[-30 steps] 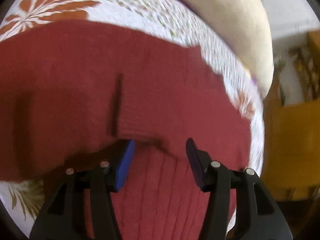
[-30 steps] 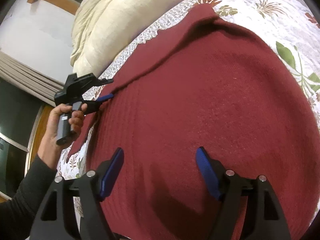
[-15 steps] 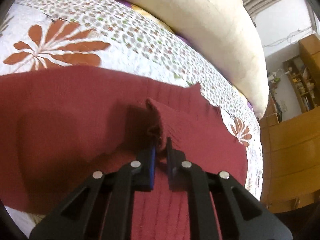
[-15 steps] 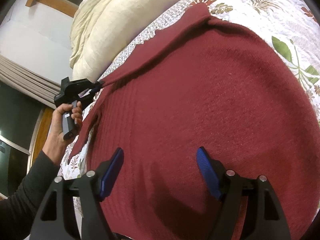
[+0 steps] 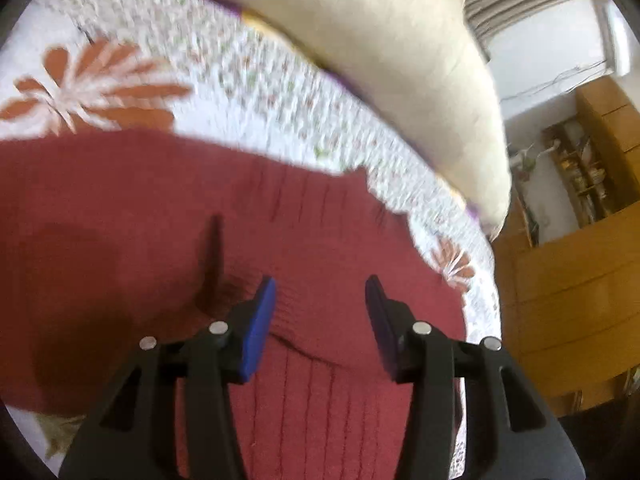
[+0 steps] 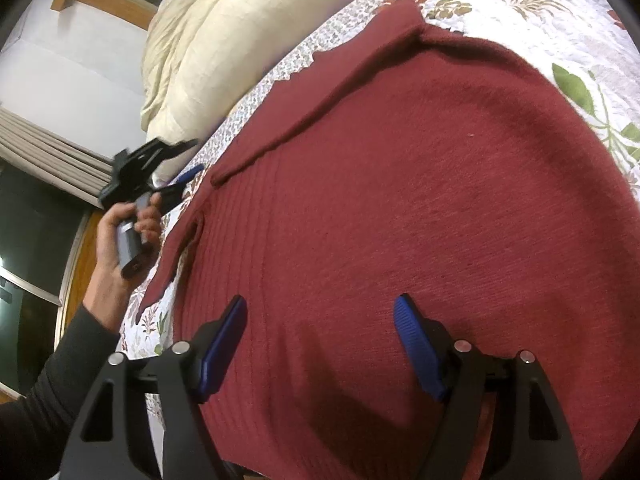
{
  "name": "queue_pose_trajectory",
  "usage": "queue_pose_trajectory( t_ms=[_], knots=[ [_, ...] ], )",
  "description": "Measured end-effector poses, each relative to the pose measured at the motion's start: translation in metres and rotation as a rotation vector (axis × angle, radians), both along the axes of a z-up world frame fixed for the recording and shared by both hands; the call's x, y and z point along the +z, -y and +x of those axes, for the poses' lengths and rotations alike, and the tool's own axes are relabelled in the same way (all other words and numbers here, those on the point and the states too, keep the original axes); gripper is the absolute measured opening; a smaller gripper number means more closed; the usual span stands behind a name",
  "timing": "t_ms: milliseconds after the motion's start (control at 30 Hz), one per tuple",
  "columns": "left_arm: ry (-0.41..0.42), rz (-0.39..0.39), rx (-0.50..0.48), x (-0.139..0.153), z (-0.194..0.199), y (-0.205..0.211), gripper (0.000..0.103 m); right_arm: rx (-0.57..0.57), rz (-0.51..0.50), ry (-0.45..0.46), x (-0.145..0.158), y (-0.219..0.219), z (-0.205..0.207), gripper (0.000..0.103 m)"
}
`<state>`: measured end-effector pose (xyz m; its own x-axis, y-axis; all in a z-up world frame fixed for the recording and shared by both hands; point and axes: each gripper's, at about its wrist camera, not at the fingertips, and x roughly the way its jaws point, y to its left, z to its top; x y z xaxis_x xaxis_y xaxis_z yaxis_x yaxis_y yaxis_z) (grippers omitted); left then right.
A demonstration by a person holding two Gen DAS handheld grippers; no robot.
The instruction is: Fold small clothes
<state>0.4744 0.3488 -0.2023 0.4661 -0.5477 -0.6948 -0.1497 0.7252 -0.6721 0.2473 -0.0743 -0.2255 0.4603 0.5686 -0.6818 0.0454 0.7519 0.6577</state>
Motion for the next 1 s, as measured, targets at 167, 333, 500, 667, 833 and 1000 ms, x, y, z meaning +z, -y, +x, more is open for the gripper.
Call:
queue_pose_trajectory(
  t_ms=[167, 333, 500, 667, 833, 1000],
  knots=[
    [-0.111, 0.101, 0.091, -0.025, 0.004, -0.038, 0.030, 0.020, -0.005, 0.028, 0.014, -0.005, -0.001, 0.077],
    [-0.020, 0.025, 0.211, 0.018, -0.049, -0.136, 0.080, 0.054, -0.026, 0.028, 0.014, -0.010, 0.001, 0.078],
    [0.042, 0.024, 0.414, 0.052, -0.158, -0.252, 0.089, 0.079, -0.024, 0.037, 0.018, -0.029, 0.008, 0.083],
    [-0.016, 0.125, 0.640, 0.052, -0.242, -0.348, 0.089, 0.199, -0.012, 0.034, 0.025, -0.076, 0.020, 0.083],
    [-0.090, 0.064, 0.688, 0.026, -0.255, -0.395, 0.089, 0.371, -0.086, 0.123, 0.053, -0.145, 0.048, 0.083],
    [-0.090, 0.061, 0.647, 0.014, -0.238, -0.394, 0.079, 0.435, -0.076, 0.160, 0.077, -0.189, 0.065, 0.083]
  ],
)
